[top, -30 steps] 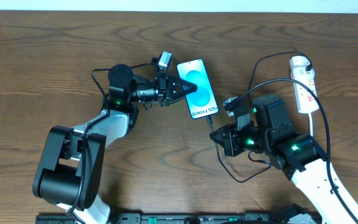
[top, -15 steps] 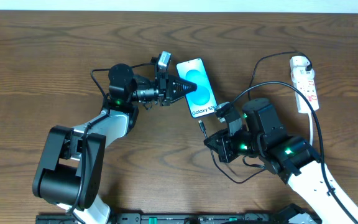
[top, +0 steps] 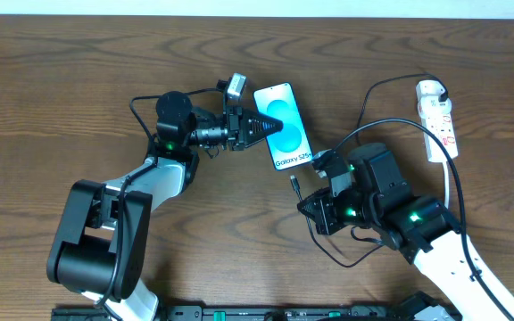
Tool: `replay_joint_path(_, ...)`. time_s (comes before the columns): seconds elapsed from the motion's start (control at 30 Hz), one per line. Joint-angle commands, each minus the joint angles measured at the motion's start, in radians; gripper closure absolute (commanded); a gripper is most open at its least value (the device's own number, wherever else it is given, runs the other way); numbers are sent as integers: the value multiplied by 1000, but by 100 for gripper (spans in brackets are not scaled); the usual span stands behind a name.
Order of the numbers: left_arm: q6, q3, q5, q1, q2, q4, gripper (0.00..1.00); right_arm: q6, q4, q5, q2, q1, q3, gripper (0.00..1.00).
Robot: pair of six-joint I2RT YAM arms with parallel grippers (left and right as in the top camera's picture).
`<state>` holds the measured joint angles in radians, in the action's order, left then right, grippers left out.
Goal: Plug charger to phone and switch on socket
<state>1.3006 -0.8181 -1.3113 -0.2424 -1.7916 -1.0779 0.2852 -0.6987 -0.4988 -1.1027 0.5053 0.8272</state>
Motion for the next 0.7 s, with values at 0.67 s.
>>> replay_joint_path(0.67,48,-24,-21,3,7,-1,92,37,6,76,70,9,5,98)
